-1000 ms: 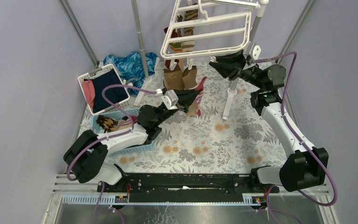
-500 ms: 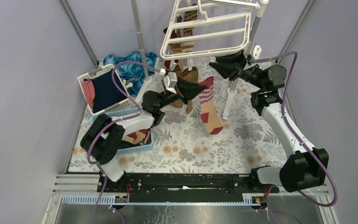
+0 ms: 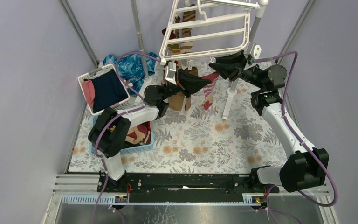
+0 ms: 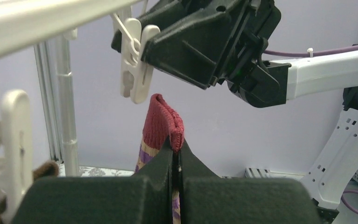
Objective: Clip the socks to the hanger
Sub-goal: Clamp the sock onto the hanger.
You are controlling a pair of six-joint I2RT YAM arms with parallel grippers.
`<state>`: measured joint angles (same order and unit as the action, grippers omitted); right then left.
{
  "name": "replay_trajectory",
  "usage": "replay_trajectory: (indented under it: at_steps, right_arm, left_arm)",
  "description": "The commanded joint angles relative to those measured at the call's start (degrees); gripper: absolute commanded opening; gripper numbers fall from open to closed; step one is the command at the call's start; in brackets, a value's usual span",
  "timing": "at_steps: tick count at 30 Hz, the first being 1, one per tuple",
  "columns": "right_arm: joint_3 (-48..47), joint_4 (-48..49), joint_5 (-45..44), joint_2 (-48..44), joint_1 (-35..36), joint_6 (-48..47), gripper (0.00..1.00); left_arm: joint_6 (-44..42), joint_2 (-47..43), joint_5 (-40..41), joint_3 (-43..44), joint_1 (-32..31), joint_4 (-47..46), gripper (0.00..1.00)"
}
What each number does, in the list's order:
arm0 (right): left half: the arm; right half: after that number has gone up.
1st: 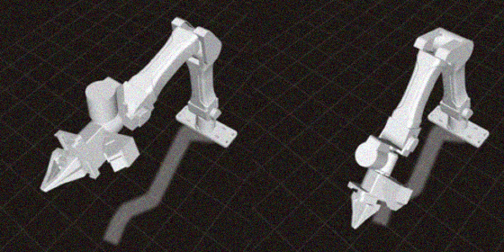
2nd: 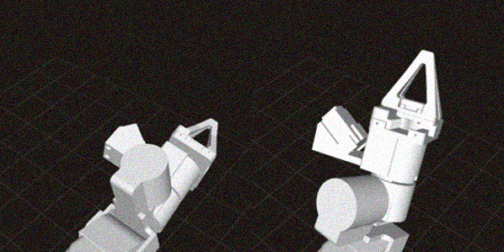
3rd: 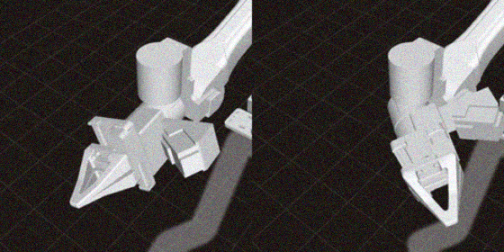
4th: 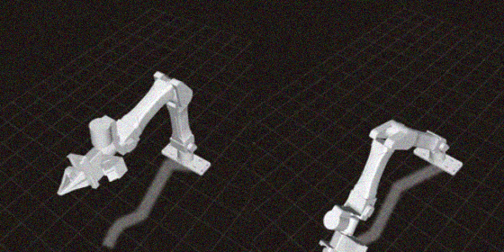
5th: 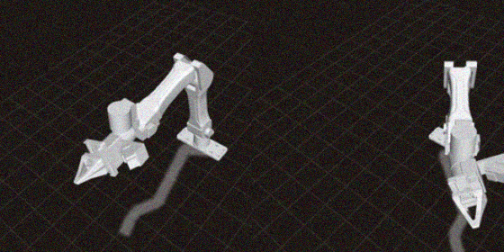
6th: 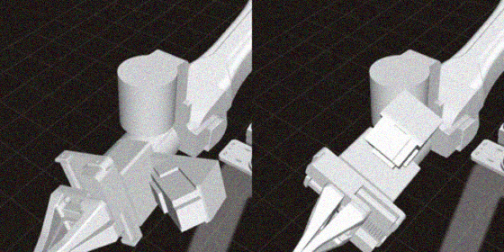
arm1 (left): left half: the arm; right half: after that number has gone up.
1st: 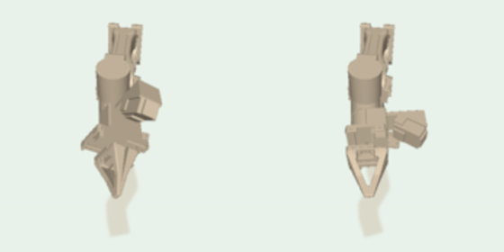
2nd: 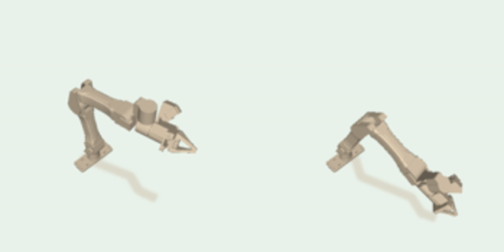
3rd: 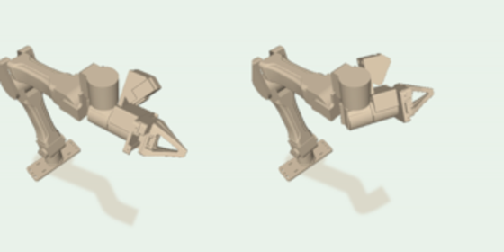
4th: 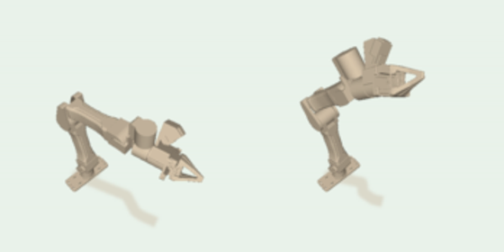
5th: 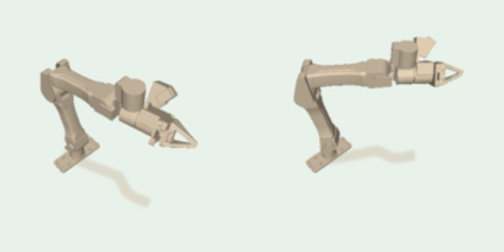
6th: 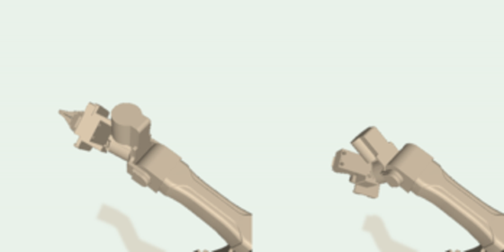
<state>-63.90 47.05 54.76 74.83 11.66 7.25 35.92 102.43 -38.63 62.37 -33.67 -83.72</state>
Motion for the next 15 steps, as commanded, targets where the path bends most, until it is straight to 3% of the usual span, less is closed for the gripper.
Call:
replay_trajectory:
  at_steps: [1,15]
  right_arm:
    - [-2.64,-0.2,4.83,-1.17,0.56,3.92,0.08]
    - [-7.88,-5.17,6.07,0.02,0.51,14.92,0.07]
  left_arm:
    - [4.99,2.91,-1.44,3.48,1.11,-5.54,0.0]
    - [11.95,4.99,-3.08,7.05,2.56,-8.38,0.0]
